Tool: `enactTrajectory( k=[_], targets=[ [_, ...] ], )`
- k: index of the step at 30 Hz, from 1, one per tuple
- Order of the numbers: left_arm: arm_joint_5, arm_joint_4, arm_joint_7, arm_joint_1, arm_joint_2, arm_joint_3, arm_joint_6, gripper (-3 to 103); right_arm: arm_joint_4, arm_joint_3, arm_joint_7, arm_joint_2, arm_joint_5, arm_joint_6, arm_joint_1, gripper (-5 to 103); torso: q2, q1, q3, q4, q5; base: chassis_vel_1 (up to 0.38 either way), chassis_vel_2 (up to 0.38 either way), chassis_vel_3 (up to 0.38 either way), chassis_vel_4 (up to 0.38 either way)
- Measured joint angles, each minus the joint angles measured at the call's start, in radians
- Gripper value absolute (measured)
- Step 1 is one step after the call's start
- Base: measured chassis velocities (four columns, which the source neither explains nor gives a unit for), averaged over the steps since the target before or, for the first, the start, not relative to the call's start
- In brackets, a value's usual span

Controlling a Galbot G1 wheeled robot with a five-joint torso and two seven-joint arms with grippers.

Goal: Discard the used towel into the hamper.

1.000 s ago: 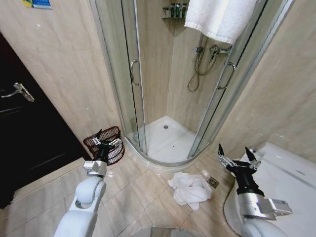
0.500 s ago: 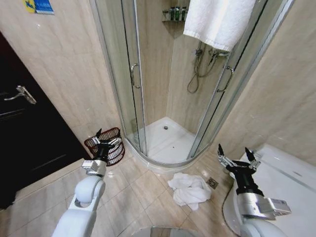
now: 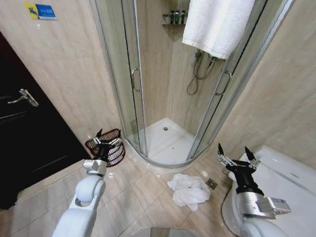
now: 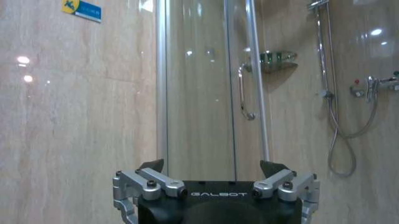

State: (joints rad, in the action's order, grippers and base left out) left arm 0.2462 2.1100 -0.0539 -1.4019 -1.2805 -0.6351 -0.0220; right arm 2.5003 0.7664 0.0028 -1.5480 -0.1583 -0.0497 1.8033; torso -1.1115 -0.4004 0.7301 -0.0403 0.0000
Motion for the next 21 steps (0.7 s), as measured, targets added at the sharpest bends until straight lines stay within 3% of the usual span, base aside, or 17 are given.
enactTrajectory(
  k=[21],
  targets=[
    [-0.008,0.023,-0.01,0.002,-0.007,0.001,0.013,100,0.0,0.0,-0.002,0.009,-0.001,0.009,0.003,100,-0.109,-0.049,0.06,0.0,0.0,0.0,0.0,0.0,0.0]
  ],
)
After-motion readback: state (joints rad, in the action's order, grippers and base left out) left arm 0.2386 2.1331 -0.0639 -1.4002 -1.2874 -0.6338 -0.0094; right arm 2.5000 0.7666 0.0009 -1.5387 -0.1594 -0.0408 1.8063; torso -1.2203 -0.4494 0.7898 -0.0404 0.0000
